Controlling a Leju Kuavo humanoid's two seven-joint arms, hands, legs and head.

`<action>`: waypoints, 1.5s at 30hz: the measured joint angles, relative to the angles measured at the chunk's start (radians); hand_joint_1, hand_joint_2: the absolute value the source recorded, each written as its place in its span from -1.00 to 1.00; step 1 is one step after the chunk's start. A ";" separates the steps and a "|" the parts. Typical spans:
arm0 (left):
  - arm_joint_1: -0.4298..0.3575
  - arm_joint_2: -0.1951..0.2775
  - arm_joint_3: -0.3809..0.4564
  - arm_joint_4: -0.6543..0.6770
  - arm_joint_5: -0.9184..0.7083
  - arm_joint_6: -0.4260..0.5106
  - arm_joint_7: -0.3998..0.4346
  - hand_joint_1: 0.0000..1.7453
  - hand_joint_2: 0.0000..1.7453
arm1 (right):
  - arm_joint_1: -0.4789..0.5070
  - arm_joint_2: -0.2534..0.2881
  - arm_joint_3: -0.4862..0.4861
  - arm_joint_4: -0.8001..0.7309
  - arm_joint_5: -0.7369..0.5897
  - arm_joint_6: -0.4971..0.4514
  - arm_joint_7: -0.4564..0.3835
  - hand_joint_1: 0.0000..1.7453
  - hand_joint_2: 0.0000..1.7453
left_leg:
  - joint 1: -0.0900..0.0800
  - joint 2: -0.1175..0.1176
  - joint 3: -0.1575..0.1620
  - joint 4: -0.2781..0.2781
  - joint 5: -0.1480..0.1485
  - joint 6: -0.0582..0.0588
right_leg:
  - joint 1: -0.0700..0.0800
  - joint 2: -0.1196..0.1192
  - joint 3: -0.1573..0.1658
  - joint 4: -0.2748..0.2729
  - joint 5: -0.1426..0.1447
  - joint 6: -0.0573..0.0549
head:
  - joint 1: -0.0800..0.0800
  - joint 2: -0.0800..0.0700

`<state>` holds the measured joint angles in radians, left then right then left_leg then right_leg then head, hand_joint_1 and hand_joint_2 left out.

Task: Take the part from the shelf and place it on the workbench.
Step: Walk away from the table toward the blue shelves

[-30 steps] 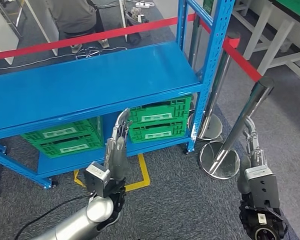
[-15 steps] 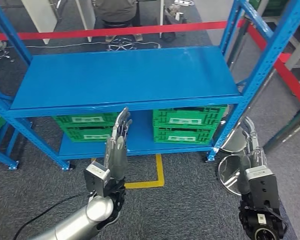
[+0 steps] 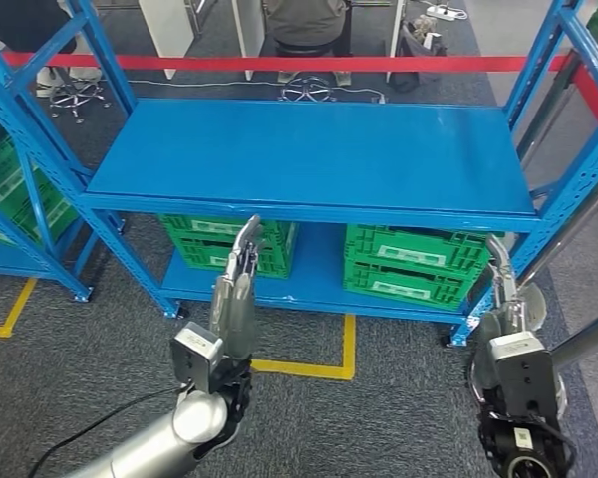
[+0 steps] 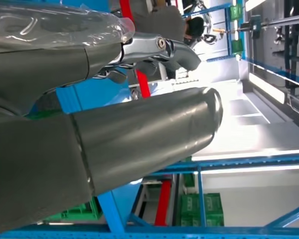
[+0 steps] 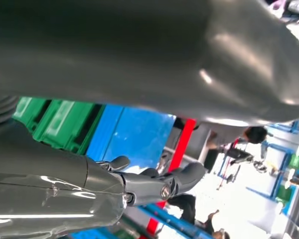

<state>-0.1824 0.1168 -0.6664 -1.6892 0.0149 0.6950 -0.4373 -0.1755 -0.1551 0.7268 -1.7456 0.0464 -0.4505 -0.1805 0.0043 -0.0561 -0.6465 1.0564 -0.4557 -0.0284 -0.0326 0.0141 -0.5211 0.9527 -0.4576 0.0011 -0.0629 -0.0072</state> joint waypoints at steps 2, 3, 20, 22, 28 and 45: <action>0.000 0.000 0.000 0.000 0.000 0.000 0.001 -1.00 -1.00 | 0.002 0.000 0.000 0.000 0.000 0.001 0.000 -1.00 -1.00 | 0.002 0.040 -0.075 0.145 -0.060 -0.008 | 0.003 -0.026 -0.001 -0.001 -0.001 -0.005 | -0.008 0.000; 0.001 0.000 0.000 0.000 0.000 0.000 0.001 -1.00 -1.00 | 0.003 0.000 0.000 0.000 0.000 0.001 0.001 -1.00 -1.00 | 0.004 0.046 -0.100 0.190 -0.071 -0.010 | 0.004 -0.039 0.000 -0.001 -0.002 -0.005 | -0.009 0.000; 0.001 -0.003 0.000 -0.003 -0.002 0.000 0.015 -1.00 -1.00 | 0.011 0.000 -0.003 -0.007 0.011 -0.001 0.019 -1.00 -1.00 | -0.002 -0.002 0.069 -0.126 0.063 0.050 | 0.013 -0.018 -0.126 0.284 -0.125 0.034 | 0.010 0.000; 0.002 -0.004 0.000 -0.003 -0.001 0.000 0.014 -1.00 -1.00 | 0.012 0.000 -0.003 -0.008 0.012 -0.001 0.020 -1.00 -1.00 | -0.001 -0.029 0.074 -0.123 0.061 0.047 | 0.012 0.010 -0.073 0.149 -0.043 0.026 | 0.012 0.000; 0.008 -0.006 0.000 -0.003 0.004 0.000 0.011 -1.00 -1.00 | 0.011 0.000 -0.003 -0.009 0.012 -0.007 0.025 -1.00 -1.00 | -0.001 -0.057 0.059 -0.110 0.056 0.018 | 0.008 0.038 -0.006 0.006 0.004 0.002 | 0.012 0.000; 0.013 -0.004 0.000 -0.008 -0.007 0.000 0.004 -1.00 -1.00 | 0.016 0.000 -0.003 -0.009 0.000 -0.008 0.022 -1.00 -1.00 | -0.001 0.050 0.066 -0.124 0.059 0.010 | 0.016 -0.017 0.007 -0.002 -0.008 -0.006 | -0.001 0.000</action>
<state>-0.1689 0.1129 -0.6664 -1.6972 0.0080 0.6950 -0.4333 -0.1591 -0.1549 0.7240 -1.7544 0.0463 -0.4585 -0.1582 0.0038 -0.0057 -0.5807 0.9323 -0.3963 -0.0185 -0.0164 -0.0024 -0.5139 0.9506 -0.4659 -0.0049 -0.0640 -0.0072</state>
